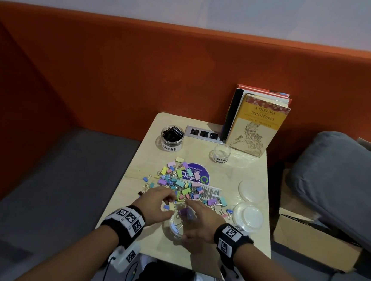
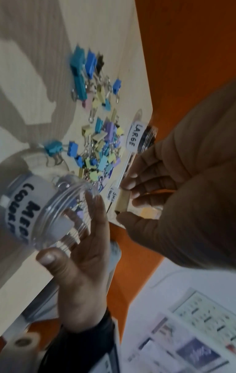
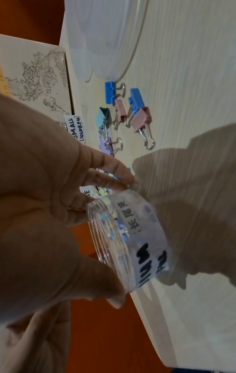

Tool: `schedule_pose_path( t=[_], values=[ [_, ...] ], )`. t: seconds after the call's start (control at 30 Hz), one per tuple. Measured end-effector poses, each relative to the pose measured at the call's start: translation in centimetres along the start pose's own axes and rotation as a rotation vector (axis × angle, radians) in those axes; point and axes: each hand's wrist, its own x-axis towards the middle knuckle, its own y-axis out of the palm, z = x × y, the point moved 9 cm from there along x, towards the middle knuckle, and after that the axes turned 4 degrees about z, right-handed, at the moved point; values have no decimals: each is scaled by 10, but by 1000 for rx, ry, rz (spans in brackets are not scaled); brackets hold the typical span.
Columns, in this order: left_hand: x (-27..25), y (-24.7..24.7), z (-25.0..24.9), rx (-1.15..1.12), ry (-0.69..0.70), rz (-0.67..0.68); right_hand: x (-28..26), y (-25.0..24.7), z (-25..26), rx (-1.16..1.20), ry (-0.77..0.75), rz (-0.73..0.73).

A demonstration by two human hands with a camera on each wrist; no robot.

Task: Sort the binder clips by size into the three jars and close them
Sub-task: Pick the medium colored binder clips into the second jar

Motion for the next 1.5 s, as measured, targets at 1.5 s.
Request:
schedule_pose_path(
  t=[1.5],
  values=[
    [6,53,-8,340,-104,306,-11,-76,-71,-91,210,-318]
  ],
)
